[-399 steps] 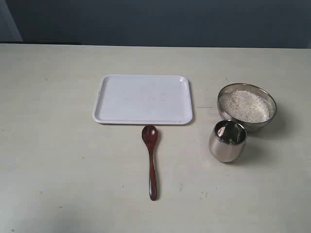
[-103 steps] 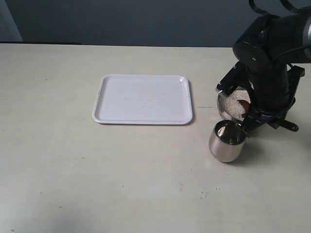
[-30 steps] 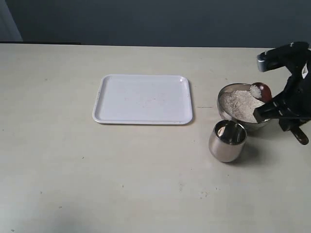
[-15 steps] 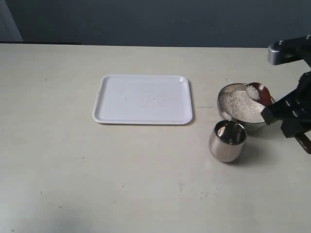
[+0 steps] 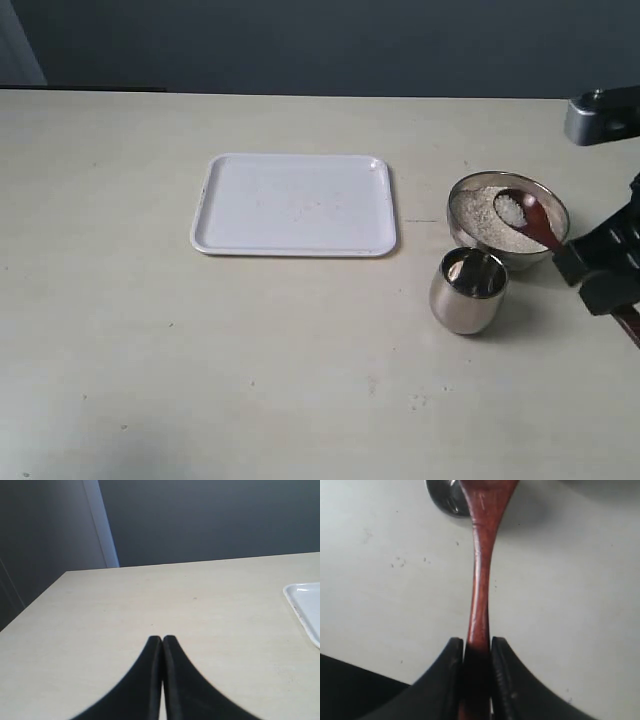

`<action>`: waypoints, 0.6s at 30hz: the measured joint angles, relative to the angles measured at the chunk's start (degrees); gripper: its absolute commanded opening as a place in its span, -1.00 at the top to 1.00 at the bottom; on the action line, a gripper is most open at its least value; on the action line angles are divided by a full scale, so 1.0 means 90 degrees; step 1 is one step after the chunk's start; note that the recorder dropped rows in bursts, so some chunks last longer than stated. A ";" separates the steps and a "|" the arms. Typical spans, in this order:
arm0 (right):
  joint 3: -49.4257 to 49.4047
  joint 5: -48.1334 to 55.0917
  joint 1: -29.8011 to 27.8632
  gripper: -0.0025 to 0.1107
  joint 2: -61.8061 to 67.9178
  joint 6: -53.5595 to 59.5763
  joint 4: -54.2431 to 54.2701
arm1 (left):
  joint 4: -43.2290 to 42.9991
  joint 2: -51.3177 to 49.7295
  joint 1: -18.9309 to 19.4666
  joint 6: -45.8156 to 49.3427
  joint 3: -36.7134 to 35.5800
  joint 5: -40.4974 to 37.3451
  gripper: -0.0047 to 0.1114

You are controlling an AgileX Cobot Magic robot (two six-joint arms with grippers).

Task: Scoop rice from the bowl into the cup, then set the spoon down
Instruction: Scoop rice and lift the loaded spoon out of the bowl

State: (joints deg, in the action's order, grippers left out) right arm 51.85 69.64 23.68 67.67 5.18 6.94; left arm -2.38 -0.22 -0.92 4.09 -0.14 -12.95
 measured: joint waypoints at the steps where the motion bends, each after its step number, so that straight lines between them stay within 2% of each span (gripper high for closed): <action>1: -0.0129 0.0000 0.0000 0.97 -0.0030 0.0015 0.0008 | 0.0000 0.0000 0.0000 0.0000 0.0000 0.0000 0.91; 7: -0.0716 0.0010 0.0000 0.97 -0.0243 0.0236 0.0008 | 0.0000 0.0000 0.0000 0.0000 0.0000 0.0000 0.91; 18: -0.0746 -0.0532 0.0000 0.97 -0.0413 0.0483 0.0000 | 0.0000 0.0000 0.0000 0.0000 0.0000 0.0000 0.91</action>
State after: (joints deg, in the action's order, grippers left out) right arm 45.13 64.86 23.68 63.96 9.52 6.93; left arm -2.38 -0.22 -0.92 4.09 -0.14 -12.95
